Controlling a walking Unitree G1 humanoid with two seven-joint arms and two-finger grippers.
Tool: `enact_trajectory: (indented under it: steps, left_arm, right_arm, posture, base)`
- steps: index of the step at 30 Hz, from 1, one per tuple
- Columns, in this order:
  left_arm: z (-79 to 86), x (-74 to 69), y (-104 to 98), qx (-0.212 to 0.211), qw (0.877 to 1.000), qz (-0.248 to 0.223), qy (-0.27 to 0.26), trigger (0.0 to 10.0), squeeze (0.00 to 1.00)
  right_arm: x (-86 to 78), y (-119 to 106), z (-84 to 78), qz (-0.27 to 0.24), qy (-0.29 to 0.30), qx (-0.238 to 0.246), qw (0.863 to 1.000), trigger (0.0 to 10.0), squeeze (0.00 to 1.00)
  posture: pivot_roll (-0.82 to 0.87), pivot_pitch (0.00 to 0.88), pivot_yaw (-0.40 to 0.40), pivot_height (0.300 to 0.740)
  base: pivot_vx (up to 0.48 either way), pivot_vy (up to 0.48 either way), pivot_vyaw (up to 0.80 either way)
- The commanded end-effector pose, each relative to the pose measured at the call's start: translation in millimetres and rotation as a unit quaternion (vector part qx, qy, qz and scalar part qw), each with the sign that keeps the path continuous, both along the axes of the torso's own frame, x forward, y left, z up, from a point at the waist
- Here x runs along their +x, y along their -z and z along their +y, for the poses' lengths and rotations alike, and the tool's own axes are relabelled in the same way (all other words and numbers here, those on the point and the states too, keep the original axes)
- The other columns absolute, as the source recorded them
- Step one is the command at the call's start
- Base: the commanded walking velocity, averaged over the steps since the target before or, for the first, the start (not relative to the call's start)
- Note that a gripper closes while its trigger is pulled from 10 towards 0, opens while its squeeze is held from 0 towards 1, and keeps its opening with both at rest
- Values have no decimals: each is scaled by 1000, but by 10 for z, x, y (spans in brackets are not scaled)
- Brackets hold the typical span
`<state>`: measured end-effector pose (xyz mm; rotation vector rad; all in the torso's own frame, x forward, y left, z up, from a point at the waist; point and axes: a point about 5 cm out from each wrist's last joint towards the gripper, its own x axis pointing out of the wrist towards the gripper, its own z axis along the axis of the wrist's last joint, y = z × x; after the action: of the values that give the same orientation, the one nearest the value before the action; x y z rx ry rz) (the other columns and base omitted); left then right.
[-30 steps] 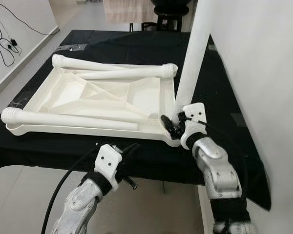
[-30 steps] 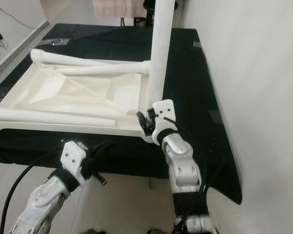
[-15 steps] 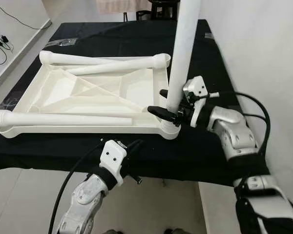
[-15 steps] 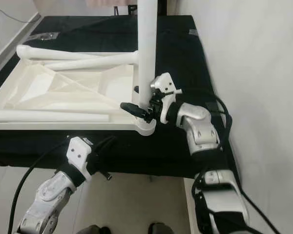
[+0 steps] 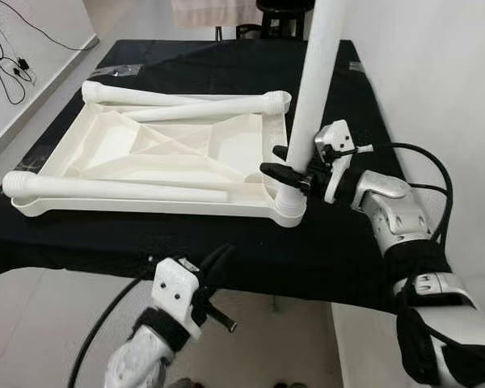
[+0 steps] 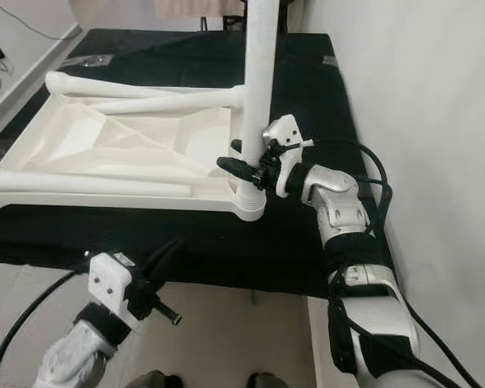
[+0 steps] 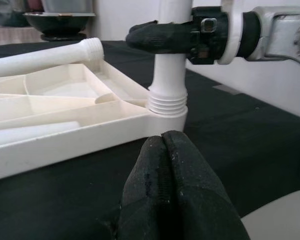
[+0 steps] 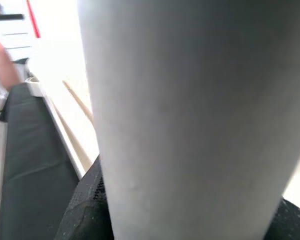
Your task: Building children table
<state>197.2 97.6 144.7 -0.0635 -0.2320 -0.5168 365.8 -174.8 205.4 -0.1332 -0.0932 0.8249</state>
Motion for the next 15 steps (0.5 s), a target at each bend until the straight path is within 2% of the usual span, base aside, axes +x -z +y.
enact_trajectory:
  steps: [1,3,4,5,6,7,8,9,10,13,14,15]
  left_arm:
    - [14,3,12,-2,1000,0,-4,10000,0]
    - [19,40,31,-4,1000,2,-4,10000,0]
    - [19,40,31,-4,1000,2,-4,10000,0]
    - [42,51,40,-5,1000,7,-7,10000,0]
    - [42,51,40,-5,1000,7,-7,10000,0]
    - [48,54,41,-5,1000,11,-7,10000,0]
    - [49,57,40,-5,1000,13,-6,10000,0]
    - [52,64,47,-3,1000,15,-6,10000,0]
    - [51,72,55,1,1000,17,-6,10000,0]
    - [46,79,62,5,1000,18,-6,10000,0]
    - [46,82,66,6,1000,19,-6,10000,0]
    - [46,82,66,6,1000,19,-6,10000,0]
  right_arm:
    - [-23,193,-95,37,33,-22,999,0,0]
    - [-90,377,-81,64,105,-37,992,0,0]
    - [-90,377,-81,64,105,-37,992,0,0]
    - [-215,559,71,93,224,-35,969,0,0]
    - [-215,559,71,93,224,-35,969,0,0]
    - [-355,654,260,116,242,-25,963,0,0]
    - [-451,697,381,132,246,-16,960,0,0]
    - [-509,705,527,133,241,-7,961,0,0]
    - [-509,705,647,129,221,-7,967,3765,0]
    - [-480,700,740,122,202,-10,972,3765,0]
    - [-430,674,704,113,208,-13,972,10000,0]
    - [-430,674,704,113,208,-13,972,10000,0]
  posture:
    - [110,137,-24,740]
    - [106,137,-30,740]
    - [106,137,-30,740]
    - [101,137,-21,740]
    - [101,137,-21,740]
    - [94,138,-16,740]
    - [100,138,-15,740]
    - [100,133,-4,740]
    - [97,123,7,740]
    - [99,121,9,740]
    - [109,123,6,740]
    - [109,123,6,740]
  base:
    - [0,0,0]
    - [0,0,0]
    - [0,0,0]
    - [0,0,0]
    - [0,0,0]
    - [0,0,0]
    - [0,0,0]
    - [0,0,0]
    - [0,0,0]
    - [0,0,0]
    - [0,0,0]
    - [0,0,0]
